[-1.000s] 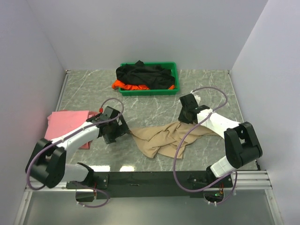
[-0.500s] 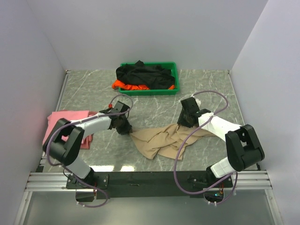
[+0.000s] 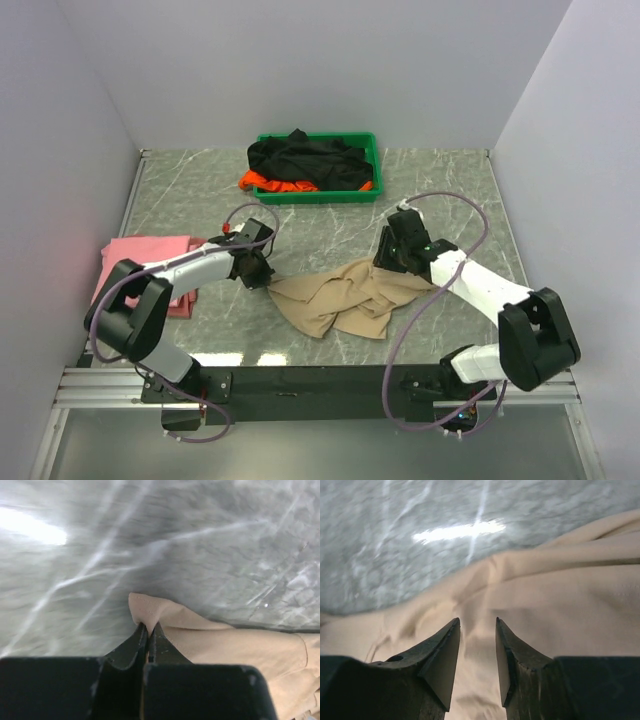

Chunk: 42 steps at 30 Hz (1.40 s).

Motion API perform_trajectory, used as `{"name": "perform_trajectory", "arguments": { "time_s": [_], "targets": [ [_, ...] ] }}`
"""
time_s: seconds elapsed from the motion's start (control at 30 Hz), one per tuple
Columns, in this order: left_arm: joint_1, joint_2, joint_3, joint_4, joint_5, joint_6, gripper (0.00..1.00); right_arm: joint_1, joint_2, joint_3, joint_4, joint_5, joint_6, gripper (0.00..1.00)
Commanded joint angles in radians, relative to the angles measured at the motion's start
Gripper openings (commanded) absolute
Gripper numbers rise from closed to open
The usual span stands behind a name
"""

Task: Fold and stack the t-shirts
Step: Flatten the tshirt out

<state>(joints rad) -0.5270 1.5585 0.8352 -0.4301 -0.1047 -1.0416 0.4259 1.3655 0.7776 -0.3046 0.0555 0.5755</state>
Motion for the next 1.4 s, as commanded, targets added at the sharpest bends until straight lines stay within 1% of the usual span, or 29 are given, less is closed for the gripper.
{"name": "perform_trajectory", "arguments": {
  "time_s": [0.0,0.03,0.17,0.43,0.57,0.67,0.73,0.83,0.9,1.0,1.17,1.27,1.33,1.37],
  "targets": [
    [0.002,-0.086,-0.001,-0.096,-0.141,-0.015,0.01,0.059,-0.077,-0.003,-0.036,0.035,-0.058,0.42],
    [0.005,-0.093,0.002,-0.105,-0.144,-0.014,0.01,0.095,-0.078,-0.001,-0.072,0.093,-0.062,0.42],
    [0.004,-0.103,0.013,-0.117,-0.147,-0.003,0.01,0.177,-0.049,0.011,-0.128,0.197,-0.072,0.43],
    [0.005,-0.083,0.002,-0.104,-0.121,-0.006,0.01,0.254,0.121,0.137,-0.177,0.302,-0.086,0.45],
    [0.005,-0.075,-0.004,-0.096,-0.113,-0.003,0.01,0.272,0.155,0.155,-0.195,0.311,-0.077,0.46],
    [0.005,-0.071,0.005,-0.105,-0.121,0.0,0.01,0.29,0.115,0.146,-0.183,0.29,-0.092,0.48],
    [0.005,-0.072,0.008,-0.104,-0.121,0.003,0.01,0.3,0.096,0.135,-0.165,0.258,-0.107,0.53],
    [0.005,-0.075,0.012,-0.105,-0.122,0.005,0.01,0.301,0.086,0.124,-0.145,0.248,-0.138,0.55],
    [0.005,-0.074,0.016,-0.107,-0.124,0.002,0.01,0.301,0.107,0.132,-0.154,0.263,-0.143,0.58],
    [0.005,-0.069,0.021,-0.102,-0.118,0.003,0.01,0.304,0.156,0.159,-0.189,0.323,-0.141,0.58],
    [0.005,-0.063,0.027,-0.108,-0.122,0.002,0.01,0.307,0.211,0.17,-0.202,0.342,-0.144,0.58],
    [0.005,-0.055,0.03,-0.113,-0.125,0.0,0.01,0.306,0.215,0.172,-0.222,0.409,-0.109,0.56],
    [0.005,-0.051,0.033,-0.116,-0.128,0.002,0.01,0.306,0.208,0.175,-0.241,0.47,-0.066,0.46],
    [0.005,-0.051,0.033,-0.118,-0.128,0.002,0.01,0.306,0.193,0.172,-0.243,0.489,-0.056,0.33]
  ]
}}
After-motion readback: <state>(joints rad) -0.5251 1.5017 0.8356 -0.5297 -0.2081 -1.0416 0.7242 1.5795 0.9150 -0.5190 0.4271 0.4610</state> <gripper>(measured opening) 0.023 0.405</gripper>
